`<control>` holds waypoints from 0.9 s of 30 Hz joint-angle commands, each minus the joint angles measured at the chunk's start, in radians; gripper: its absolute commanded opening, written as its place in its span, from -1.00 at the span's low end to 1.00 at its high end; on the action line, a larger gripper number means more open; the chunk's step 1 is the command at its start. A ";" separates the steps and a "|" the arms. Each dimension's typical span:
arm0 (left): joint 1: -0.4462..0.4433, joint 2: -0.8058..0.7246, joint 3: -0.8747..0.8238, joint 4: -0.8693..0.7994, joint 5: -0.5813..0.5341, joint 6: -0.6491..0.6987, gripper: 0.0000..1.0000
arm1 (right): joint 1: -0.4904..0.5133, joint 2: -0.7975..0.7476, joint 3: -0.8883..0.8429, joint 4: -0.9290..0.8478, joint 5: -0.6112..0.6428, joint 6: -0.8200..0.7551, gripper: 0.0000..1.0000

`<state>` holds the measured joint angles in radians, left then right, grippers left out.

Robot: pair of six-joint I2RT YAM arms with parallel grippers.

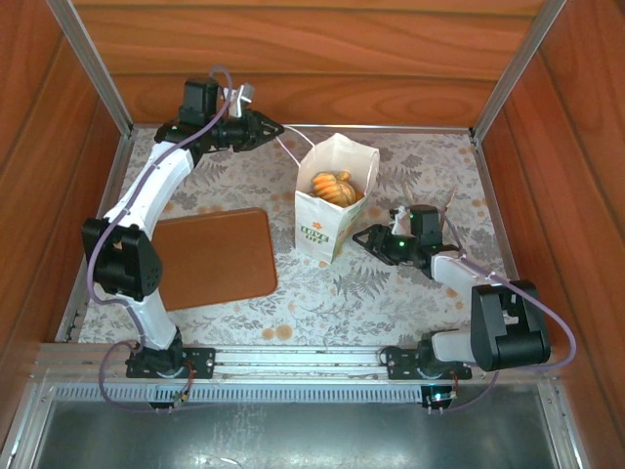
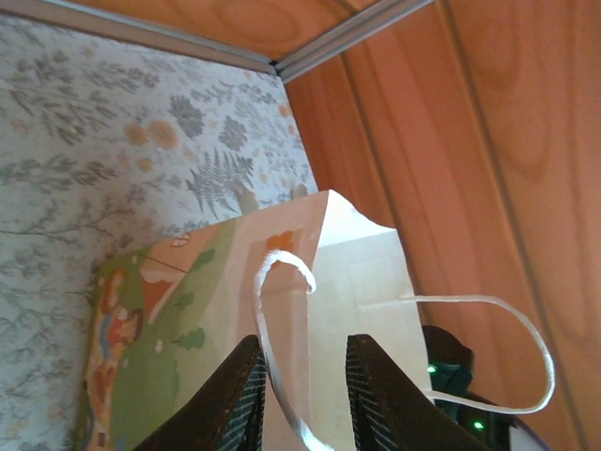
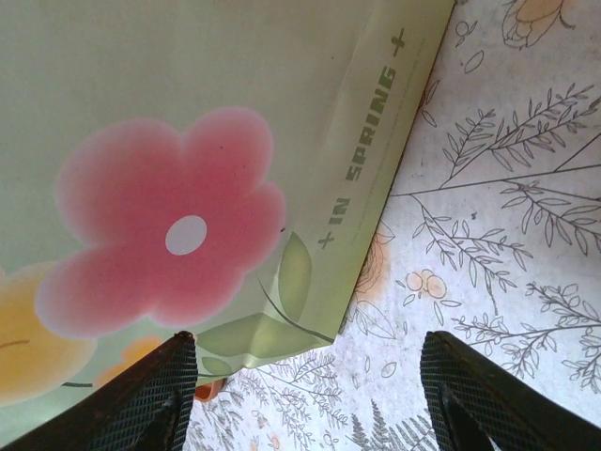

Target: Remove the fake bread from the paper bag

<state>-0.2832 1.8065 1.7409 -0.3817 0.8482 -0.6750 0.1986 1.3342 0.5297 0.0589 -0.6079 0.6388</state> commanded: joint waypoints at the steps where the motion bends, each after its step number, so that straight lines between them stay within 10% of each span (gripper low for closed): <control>1: 0.003 0.045 0.042 -0.008 0.091 -0.045 -0.49 | 0.022 0.018 -0.008 -0.002 0.009 0.017 0.36; 27: 0.042 0.149 0.204 -0.008 0.095 -0.077 -1.00 | 0.095 0.410 0.241 0.213 -0.015 0.146 0.24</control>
<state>-0.2699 1.9251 1.8874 -0.3870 0.9565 -0.7399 0.2737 1.6882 0.7071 0.2054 -0.6014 0.7525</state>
